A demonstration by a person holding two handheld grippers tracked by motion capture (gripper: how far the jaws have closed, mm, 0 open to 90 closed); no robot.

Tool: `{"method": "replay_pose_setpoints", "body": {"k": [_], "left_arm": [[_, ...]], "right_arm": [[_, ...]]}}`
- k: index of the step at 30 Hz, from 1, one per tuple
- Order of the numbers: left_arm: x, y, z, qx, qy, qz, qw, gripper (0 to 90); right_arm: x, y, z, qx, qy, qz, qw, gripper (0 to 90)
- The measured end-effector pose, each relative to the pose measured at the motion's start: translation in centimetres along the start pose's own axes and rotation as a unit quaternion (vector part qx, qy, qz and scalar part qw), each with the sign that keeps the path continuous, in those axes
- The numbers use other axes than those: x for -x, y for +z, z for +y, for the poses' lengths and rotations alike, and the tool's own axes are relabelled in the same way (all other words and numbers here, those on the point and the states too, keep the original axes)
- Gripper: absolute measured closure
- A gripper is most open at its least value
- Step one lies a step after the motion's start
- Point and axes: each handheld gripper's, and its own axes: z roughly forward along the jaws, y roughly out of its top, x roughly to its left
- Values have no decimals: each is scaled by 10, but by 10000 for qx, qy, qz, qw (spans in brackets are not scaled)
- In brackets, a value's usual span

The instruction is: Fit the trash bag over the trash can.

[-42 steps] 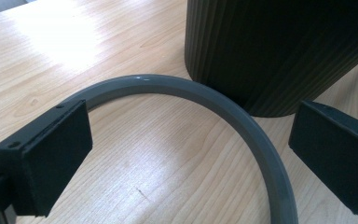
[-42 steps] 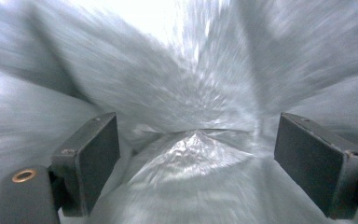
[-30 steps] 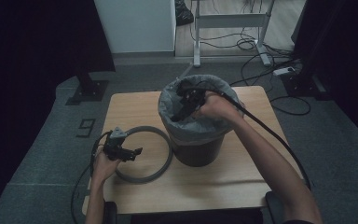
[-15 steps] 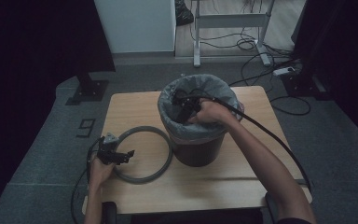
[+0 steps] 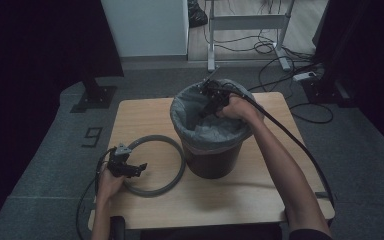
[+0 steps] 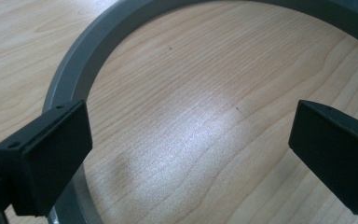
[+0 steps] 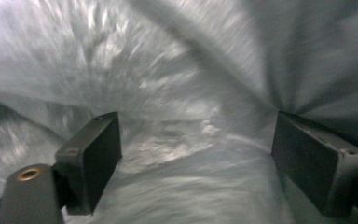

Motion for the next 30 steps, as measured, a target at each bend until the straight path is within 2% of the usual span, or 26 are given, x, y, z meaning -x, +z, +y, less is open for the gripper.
{"method": "replay_pose_setpoints", "body": {"k": [3,4,6,9,11,12,14,15,17,18,21,23,24,26,30], "left_arm": [[0,1,-1,-52,26,20,10000,0],[0,2,-1,-59,25,23,10000,0],[0,2,-1,-62,30,6,10000,0],[1,3,-1,-78,40,9,10000,0],[2,4,-1,-80,45,-18,10000,0],[2,4,-1,-80,45,-18,10000,0],[3,4,0,-91,65,-41,9999,0],[3,5,0,-88,71,-40,9999,0],[4,5,-1,-76,68,-67,9999,0],[4,5,-1,-72,67,-71,9999,0],[3,5,-1,-86,83,-84,9999,0],[2,6,-2,-98,68,-78,9999,0],[2,6,-3,-120,78,-76,9999,0],[2,7,-4,-186,113,-62,9997,0],[4,12,-6,-360,209,-44,9991,0]], "right_arm": [[0,8,-2,-199,-48,81,9998,139],[-1,5,0,-143,-58,41,9999,139],[-2,-10,1,81,-112,57,9999,139],[-9,-40,0,553,-220,328,9977,139],[-19,-56,-1,670,-377,522,9957,138],[-19,-56,-1,670,-377,522,9957,138],[-35,-63,-3,699,-587,781,9928,138],[-49,-60,-4,695,-734,1025,9896,138],[-60,-50,-5,602,-902,1159,9873,137],[-66,-40,-4,478,-956,1124,9879,137],[-72,-14,-1,156,-942,990,9905,142],[-72,-3,1,-20,-916,908,9916,146],[-72,1,2,-174,-983,847,9914,144],[-71,-4,3,-124,-990,829,9915,145],[-57,-35,5,399,-977,944,9899,140]]}}
